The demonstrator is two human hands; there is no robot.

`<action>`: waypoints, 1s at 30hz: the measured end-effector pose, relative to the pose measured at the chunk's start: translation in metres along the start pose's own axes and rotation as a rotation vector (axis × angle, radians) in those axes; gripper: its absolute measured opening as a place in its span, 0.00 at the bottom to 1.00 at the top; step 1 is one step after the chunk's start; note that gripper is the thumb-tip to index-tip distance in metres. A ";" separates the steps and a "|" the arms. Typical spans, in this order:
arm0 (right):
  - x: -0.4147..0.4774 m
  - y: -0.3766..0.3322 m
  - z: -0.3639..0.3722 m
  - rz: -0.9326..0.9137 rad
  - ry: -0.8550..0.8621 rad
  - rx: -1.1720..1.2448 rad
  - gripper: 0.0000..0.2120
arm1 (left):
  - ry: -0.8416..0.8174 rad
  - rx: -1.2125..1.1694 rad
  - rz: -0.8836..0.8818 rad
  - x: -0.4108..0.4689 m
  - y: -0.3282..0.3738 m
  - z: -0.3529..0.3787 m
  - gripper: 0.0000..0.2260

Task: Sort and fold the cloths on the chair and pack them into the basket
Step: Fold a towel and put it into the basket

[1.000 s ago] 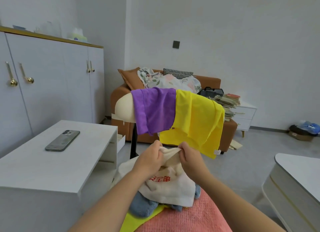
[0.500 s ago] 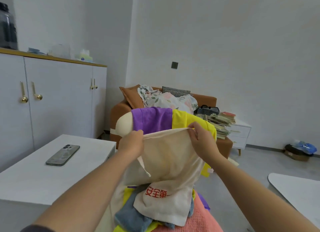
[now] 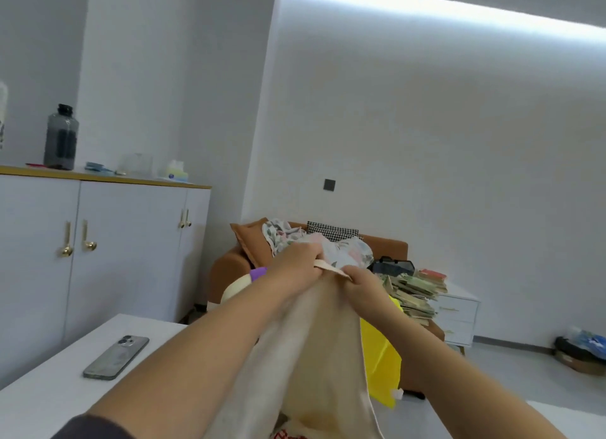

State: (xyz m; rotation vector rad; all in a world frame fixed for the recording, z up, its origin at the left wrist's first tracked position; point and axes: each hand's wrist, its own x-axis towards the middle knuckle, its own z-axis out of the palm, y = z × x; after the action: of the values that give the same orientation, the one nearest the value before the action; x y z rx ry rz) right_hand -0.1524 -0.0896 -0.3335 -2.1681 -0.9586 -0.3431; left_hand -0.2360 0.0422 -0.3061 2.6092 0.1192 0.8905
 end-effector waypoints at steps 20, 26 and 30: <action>0.023 -0.035 -0.065 -0.046 0.078 0.171 0.06 | 0.090 -0.397 -0.076 0.026 0.026 -0.036 0.16; 0.029 -0.036 -0.070 -0.061 0.236 0.188 0.14 | -0.093 -0.233 -0.019 0.026 0.027 -0.031 0.12; 0.033 -0.025 -0.078 0.028 0.296 0.162 0.13 | -0.143 -0.231 -0.050 0.022 0.004 -0.026 0.13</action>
State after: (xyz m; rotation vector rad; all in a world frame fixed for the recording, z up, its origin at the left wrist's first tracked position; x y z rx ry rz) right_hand -0.1446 -0.1165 -0.2497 -1.9165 -0.7610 -0.5374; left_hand -0.2341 0.0509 -0.2729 2.4327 0.0404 0.6565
